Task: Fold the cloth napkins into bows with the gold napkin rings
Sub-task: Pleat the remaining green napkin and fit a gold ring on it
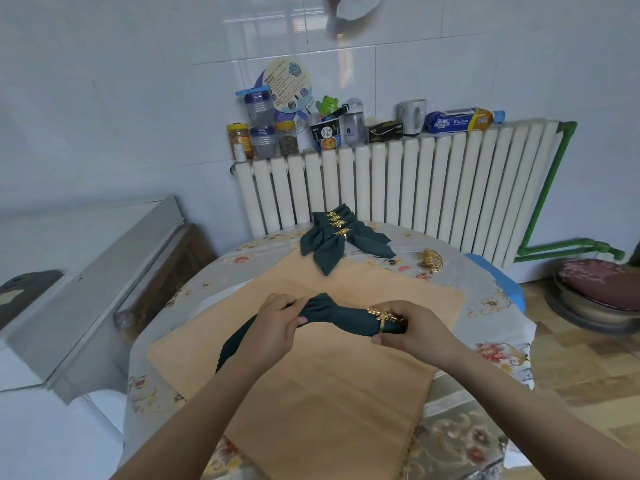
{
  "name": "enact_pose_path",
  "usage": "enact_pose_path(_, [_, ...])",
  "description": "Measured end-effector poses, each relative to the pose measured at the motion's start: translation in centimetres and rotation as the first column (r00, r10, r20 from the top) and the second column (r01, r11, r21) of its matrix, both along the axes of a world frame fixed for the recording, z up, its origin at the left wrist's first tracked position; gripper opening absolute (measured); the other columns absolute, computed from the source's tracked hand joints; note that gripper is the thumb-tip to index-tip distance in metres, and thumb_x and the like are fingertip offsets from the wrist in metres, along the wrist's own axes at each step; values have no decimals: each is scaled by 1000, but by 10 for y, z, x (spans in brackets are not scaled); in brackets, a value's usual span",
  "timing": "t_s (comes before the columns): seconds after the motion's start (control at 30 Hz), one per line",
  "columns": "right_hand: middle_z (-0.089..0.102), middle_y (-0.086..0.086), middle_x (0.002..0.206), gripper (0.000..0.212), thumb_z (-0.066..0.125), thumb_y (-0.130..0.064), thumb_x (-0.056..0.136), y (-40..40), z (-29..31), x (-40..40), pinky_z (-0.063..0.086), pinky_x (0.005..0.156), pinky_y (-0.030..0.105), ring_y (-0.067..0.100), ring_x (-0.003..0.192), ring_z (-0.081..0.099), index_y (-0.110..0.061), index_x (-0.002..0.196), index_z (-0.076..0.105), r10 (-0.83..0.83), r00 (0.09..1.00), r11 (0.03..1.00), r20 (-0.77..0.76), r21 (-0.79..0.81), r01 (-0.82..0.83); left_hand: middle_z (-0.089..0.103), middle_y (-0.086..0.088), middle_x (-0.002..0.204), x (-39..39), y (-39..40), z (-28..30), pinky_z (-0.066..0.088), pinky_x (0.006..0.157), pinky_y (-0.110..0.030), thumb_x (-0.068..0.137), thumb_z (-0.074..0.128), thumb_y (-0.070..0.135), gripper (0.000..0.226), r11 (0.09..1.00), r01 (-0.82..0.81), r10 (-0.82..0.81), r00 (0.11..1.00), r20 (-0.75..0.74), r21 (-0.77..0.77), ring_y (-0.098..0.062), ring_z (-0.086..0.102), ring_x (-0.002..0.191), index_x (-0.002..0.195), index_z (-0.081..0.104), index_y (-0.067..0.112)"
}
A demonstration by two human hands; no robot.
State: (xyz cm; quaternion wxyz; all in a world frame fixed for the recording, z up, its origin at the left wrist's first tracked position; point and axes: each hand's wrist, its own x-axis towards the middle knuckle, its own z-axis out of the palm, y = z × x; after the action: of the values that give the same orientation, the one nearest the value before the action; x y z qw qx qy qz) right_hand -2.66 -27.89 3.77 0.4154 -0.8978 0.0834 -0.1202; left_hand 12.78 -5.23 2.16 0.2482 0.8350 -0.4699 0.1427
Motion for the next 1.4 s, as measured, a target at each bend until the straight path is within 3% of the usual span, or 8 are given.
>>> enact_pose_path(0.33, [69,-7,110,54,66,-51,79,32,-1,10,45,80,27,17,101,62,-31,128,53,-111,994,878,-26,-471,85,63,-6,85,-24,-20,-6,45,72,-25,83,58,16,33,995,38,-49,990,129,89,-15,44,86,112,67,2])
enact_pose_path(0.47, [69,-1,108,45,72,-36,78,38,-3,20,45,75,27,20,99,62,-20,119,62,-94,993,951,-66,-301,69,57,-11,112,-35,-31,-6,34,89,-25,98,45,16,39,985,47,-59,996,67,165,-24,44,107,136,48,6])
enact_pose_path(0.63, [69,3,105,48,78,-24,73,26,-9,23,41,74,19,19,95,62,-12,118,65,-1,972,1000,-233,-16,-3,60,-10,117,-35,-22,-16,36,91,-27,95,48,13,37,970,163,-168,986,14,179,-26,47,107,131,54,4])
enact_pose_path(0.87, [67,-4,84,35,74,-34,66,35,-44,7,36,61,14,13,80,58,-23,99,71,-28,977,997,-210,-80,12,67,-5,87,-36,-17,-50,45,73,-21,79,56,12,33,951,190,-189,982,-31,244,-14,46,85,108,67,3])
enact_pose_path(0.97, [69,-2,97,37,74,-23,72,43,-49,5,36,67,16,12,87,57,-19,108,69,-40,995,992,-93,-121,29,58,-12,115,-45,-31,-51,44,90,-30,90,42,11,44,916,80,-110,992,55,394,-24,48,108,132,48,-2])
enact_pose_path(1.07, [68,6,109,40,71,-17,76,50,-53,6,37,81,24,22,101,58,-11,115,65,-28,999,984,-39,-175,21,44,-14,131,-56,-41,-61,28,103,-33,90,26,28,57,902,-20,47,997,-53,431,-28,36,120,139,37,1])
enact_pose_path(1.23, [59,0,129,56,68,-26,82,47,-64,5,32,94,21,19,119,49,-18,134,50,-61,995,982,-80,-182,46,70,-1,94,-57,-42,-64,44,78,-31,92,32,51,58,986,-148,81,833,-547,-79,-17,61,87,92,74,11])
enact_pose_path(1.4, [59,0,129,59,69,-29,82,46,-68,5,32,95,20,18,120,49,-19,136,48,-63,994,982,-85,-183,46,53,-2,134,-48,-42,-55,29,101,-22,98,47,29,48,979,-79,164,848,-503,187,-19,43,127,144,37,19])
